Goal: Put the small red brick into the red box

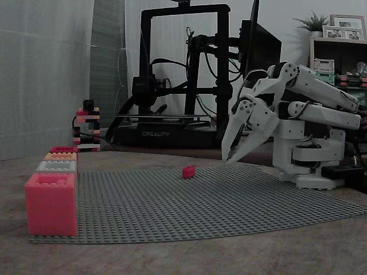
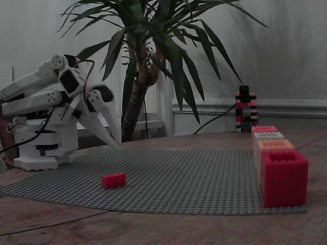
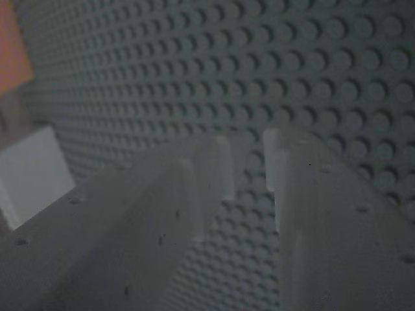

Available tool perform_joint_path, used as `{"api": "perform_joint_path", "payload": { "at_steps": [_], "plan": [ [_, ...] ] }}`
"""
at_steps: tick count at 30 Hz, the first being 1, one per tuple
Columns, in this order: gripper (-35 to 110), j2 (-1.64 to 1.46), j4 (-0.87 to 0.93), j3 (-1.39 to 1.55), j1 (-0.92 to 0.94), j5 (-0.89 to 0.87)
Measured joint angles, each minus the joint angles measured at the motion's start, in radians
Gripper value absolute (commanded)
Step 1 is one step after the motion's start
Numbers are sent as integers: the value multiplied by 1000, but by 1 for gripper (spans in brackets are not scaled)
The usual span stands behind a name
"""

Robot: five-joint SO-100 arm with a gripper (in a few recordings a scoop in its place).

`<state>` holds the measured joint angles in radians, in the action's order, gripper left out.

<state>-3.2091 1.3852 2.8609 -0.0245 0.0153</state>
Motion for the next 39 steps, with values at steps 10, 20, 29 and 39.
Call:
{"api": "perform_joint_path", "payload": {
  "at_steps": [10,20,29,39],
  "plan": [
    [0,0,0,0,0,5],
    [0,0,0,0,0,5],
    [3,94,-12,-51,9,-20],
    [17,706,-40,-563,107,-201]
  ]
}}
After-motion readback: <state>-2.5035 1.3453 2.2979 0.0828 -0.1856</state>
